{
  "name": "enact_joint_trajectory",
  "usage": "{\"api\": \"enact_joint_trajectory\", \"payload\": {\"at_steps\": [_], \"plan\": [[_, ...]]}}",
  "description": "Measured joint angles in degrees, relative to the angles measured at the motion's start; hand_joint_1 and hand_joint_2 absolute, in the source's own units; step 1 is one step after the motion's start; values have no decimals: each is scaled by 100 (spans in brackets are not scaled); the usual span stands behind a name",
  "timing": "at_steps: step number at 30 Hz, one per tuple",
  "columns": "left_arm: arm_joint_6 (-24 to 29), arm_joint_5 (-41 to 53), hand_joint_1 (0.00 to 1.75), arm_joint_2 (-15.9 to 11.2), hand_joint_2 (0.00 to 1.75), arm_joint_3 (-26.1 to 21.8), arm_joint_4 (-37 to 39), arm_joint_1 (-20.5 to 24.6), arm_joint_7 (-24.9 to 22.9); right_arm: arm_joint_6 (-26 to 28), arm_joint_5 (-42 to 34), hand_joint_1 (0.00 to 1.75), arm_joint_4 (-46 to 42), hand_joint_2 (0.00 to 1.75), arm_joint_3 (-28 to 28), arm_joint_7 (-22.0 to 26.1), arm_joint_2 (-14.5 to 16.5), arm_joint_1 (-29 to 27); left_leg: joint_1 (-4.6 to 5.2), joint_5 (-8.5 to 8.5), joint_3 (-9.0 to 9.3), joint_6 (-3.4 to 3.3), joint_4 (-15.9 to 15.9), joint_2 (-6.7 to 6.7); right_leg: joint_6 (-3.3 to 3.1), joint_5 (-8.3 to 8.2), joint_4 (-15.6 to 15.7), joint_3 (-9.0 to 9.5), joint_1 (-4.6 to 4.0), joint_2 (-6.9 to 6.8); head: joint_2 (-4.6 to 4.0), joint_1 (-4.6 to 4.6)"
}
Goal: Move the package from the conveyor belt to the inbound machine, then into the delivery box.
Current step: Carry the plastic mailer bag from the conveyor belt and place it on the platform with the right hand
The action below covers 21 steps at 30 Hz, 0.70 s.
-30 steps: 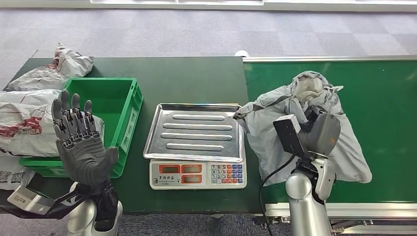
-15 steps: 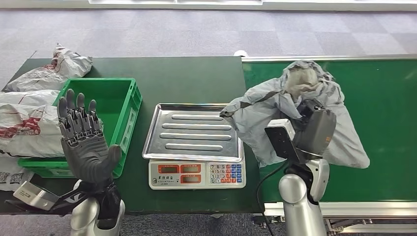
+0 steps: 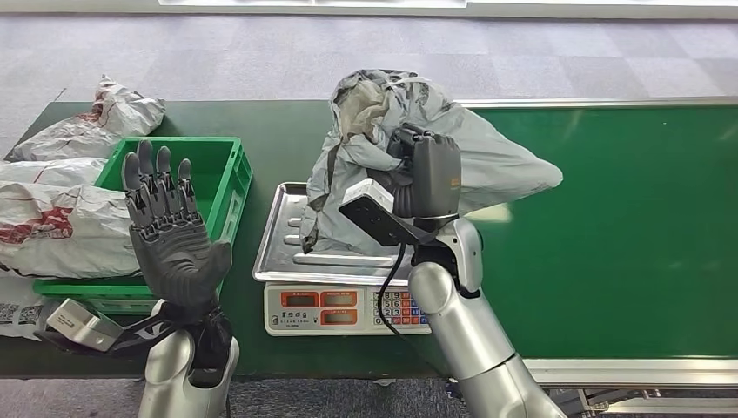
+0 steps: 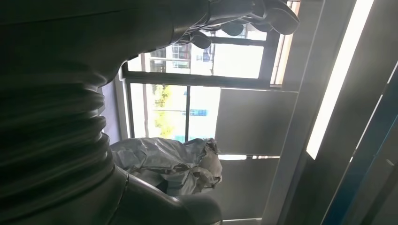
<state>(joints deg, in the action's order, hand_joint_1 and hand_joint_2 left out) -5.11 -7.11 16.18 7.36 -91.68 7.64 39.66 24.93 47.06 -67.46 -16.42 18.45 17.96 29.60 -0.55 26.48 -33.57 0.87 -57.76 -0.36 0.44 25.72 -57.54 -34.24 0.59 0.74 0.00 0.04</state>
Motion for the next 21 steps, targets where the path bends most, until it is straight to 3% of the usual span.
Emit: {"api": "enact_joint_trajectory", "payload": {"at_steps": [9, 13, 17, 21], "plan": [[216, -141, 0, -22, 175, 122, 82, 53, 49, 491, -457, 174, 1110, 175, -815, -306, 269, 897, -2, -3, -3, 3, 0, 3, -1, -1, -2, -10, -5, 4, 0, -2], [178, -141, 0, -22, 175, 152, 119, 59, 50, 583, -581, 0, 1630, 175, -1081, -505, 295, 1205, -2, -3, -4, 3, 0, 3, -1, -1, -3, -10, -4, 4, 0, -1], [101, -133, 0, -22, 175, 168, 170, 105, 51, 23, -1119, 0, 2272, 175, -1428, -632, 304, 1561, -1, -3, -5, 3, 0, 3, -1, -1, -2, -9, -2, 4, 0, 0], [14, -99, 0, -22, 175, 170, 200, 161, 51, -557, -1907, 0, 2807, 175, -2004, -335, 315, 1825, -1, -3, -4, 3, -1, 2, 0, -2, -2, -10, -3, 3, 0, 0]]}}
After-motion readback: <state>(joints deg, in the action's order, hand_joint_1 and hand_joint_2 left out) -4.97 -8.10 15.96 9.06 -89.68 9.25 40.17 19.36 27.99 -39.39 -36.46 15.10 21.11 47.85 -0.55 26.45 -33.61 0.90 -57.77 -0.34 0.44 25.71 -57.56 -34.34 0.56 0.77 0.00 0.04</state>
